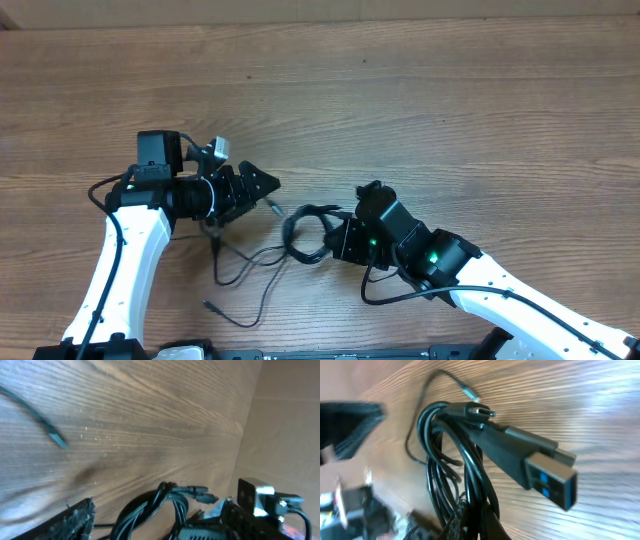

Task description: Untangle cables

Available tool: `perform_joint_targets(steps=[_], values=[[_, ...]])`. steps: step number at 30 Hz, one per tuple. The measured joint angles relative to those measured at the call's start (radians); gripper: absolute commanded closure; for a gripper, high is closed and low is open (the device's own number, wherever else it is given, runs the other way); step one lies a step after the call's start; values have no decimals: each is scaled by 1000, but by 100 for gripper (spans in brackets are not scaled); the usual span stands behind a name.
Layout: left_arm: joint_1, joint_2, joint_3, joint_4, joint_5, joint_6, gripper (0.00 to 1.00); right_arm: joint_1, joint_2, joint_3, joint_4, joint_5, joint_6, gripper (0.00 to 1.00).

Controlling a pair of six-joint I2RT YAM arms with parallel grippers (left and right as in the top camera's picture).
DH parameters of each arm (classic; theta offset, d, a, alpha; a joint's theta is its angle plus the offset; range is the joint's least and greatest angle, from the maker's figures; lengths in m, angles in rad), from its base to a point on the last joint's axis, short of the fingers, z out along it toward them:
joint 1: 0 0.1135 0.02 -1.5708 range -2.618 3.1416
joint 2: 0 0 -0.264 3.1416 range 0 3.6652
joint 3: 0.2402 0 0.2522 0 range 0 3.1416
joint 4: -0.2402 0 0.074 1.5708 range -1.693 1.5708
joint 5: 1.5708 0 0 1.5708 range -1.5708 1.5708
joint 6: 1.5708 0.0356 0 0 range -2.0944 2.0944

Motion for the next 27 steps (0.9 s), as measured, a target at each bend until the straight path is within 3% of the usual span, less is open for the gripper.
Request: perform_joint_targets(steps=[5, 7, 10, 13, 18, 27], values=[[-5, 0, 0, -48, -23, -5, 26, 0, 0, 0, 53, -76, -78, 96], [-5, 0, 1, -80, -49, -6, 44, 0, 0, 0, 55, -92, -93, 96], [-5, 0, 1, -128, -97, -5, 55, 0, 0, 0, 56, -104, -109, 96], [-6, 0, 1, -147, -135, 32, 53, -2, 0, 0, 59, -116, -113, 96], [-6, 0, 1, -181, -144, 203, 54, -37, 0, 0, 60, -185, -116, 96], [-5, 0, -2, -187, -19, 418, 55, -105, -1, 0, 151, -333, -101, 96]])
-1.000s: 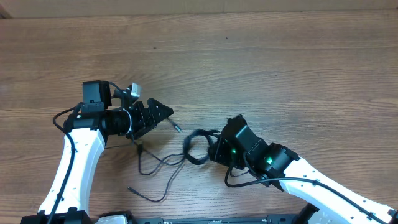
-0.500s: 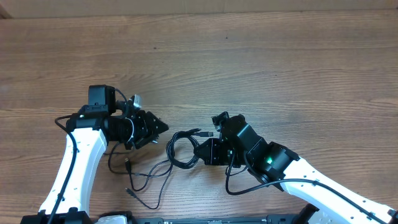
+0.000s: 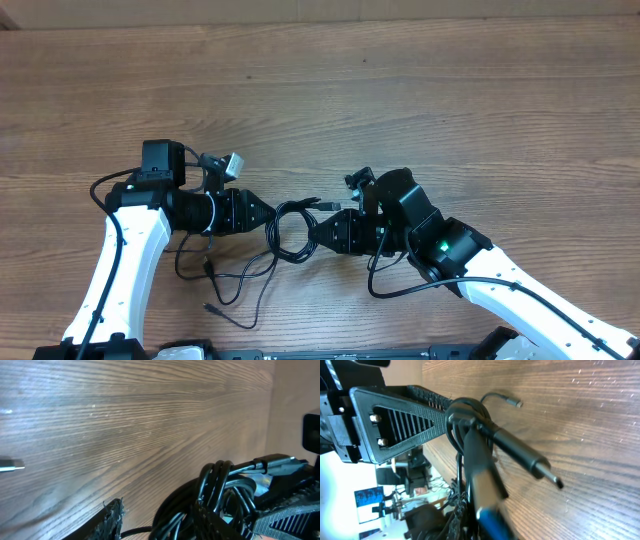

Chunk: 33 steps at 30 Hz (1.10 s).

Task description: Untangle cables

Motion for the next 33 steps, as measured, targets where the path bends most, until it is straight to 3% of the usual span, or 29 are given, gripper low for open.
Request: perform_joint_targets(steps=[13, 26, 29, 33], values=[[-1, 0, -88, 14, 101, 64, 61, -1, 0, 0, 17, -31, 56, 96], [-1, -1, -188, 216, 159, 29, 58, -1, 0, 0, 27, -37, 75, 96], [-1, -1, -188, 222, 135, 12, 68, -1, 0, 0, 28, -40, 75, 96], [-1, -1, -188, 201, 27, -13, 71, -1, 0, 0, 32, -43, 76, 96]])
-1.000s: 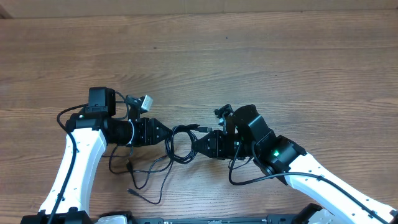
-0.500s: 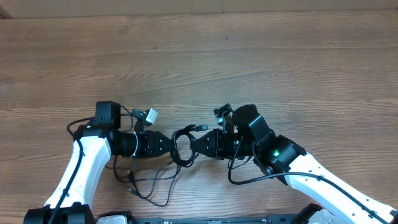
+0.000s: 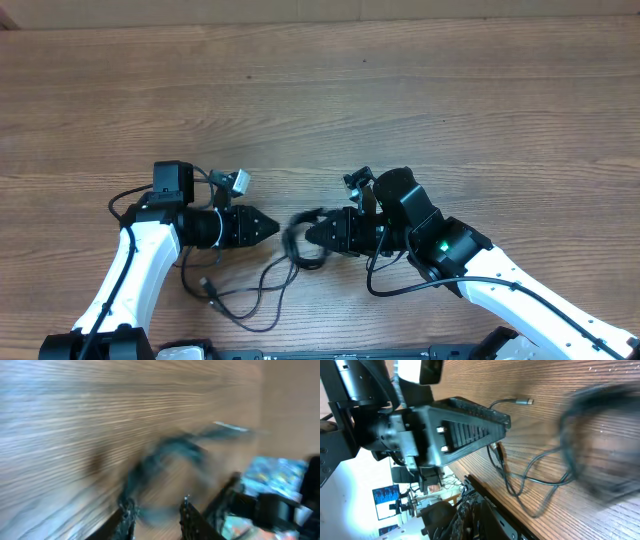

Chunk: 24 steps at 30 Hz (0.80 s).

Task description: Untangle cables

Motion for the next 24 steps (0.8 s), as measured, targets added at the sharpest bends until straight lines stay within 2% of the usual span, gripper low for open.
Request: perform_joint_targets(steps=[7, 8, 12, 14, 17, 20, 24], values=[[0, 0, 0, -8, -102, -14, 64, 0, 0, 0, 0, 0, 19, 96], [0, 0, 0, -8, -109, -14, 64, 0, 0, 0, -1, 0, 21, 93], [0, 0, 0, -8, -123, -18, 63, 1, -1, 0, -80, 58, 21, 67], [0, 0, 0, -8, -127, -24, 66, 1, 0, 0, -147, 130, 11, 61], [0, 0, 0, -7, -138, -40, 74, 0, 9, 0, -172, 225, 6, 60], [0, 0, 0, -4, -167, -48, 75, 2, 50, 0, -118, 267, 10, 60], [0, 0, 0, -4, -241, -105, 61, 15, 156, 0, -11, 278, 32, 63]])
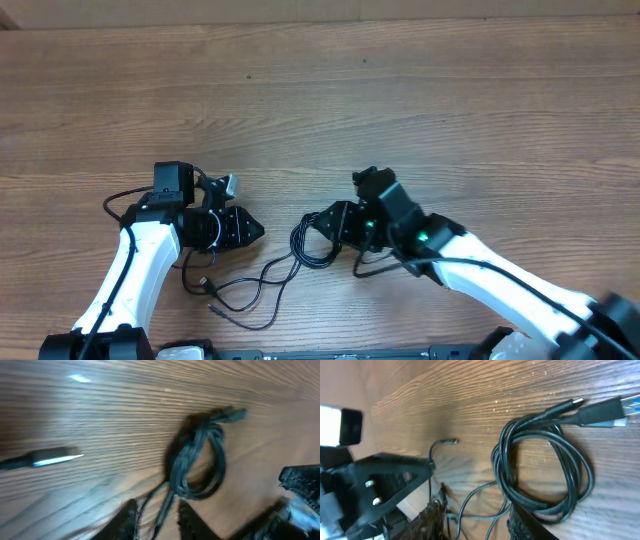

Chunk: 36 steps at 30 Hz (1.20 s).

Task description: Untangle cables

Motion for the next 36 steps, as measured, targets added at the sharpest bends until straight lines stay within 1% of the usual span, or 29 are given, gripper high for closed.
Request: perform_joint_targets(steps=[2, 4, 8, 15, 17, 20, 23, 25, 29, 30, 31, 34, 36], values=[[0, 0, -1, 0, -40, -39, 55, 13, 68, 0, 56, -3, 14, 64], [0, 0, -1, 0, -70, -74, 52, 25, 116, 0, 76, -8, 31, 64], [0, 0, -1, 11, -104, -113, 51, 49, 196, 0, 126, -6, 67, 64], [0, 0, -2, 12, -122, -137, 51, 84, 313, 0, 272, -7, 87, 66], [0, 0, -2, 12, -124, -142, 51, 85, 345, 0, 299, -6, 94, 72], [0, 0, -2, 11, -126, -145, 52, 85, 385, 0, 334, -8, 112, 84], [0, 0, -2, 11, -126, -145, 51, 85, 387, 0, 343, 1, 123, 89], [0, 0, -2, 10, -127, -145, 51, 85, 387, 0, 348, 7, 122, 96], [0, 0, -2, 10, -127, -145, 51, 85, 387, 0, 364, 19, 123, 96], [0, 0, -2, 11, -127, -145, 41, 85, 387, 0, 370, 19, 123, 96], [0, 0, -2, 10, -127, -145, 35, 85, 387, 0, 375, 19, 122, 96], [0, 0, -2, -1, -122, -142, 35, 85, 388, 0, 416, 3, 113, 96], [0, 0, -2, -10, -106, -111, 34, 85, 388, 0, 450, -22, 97, 96]])
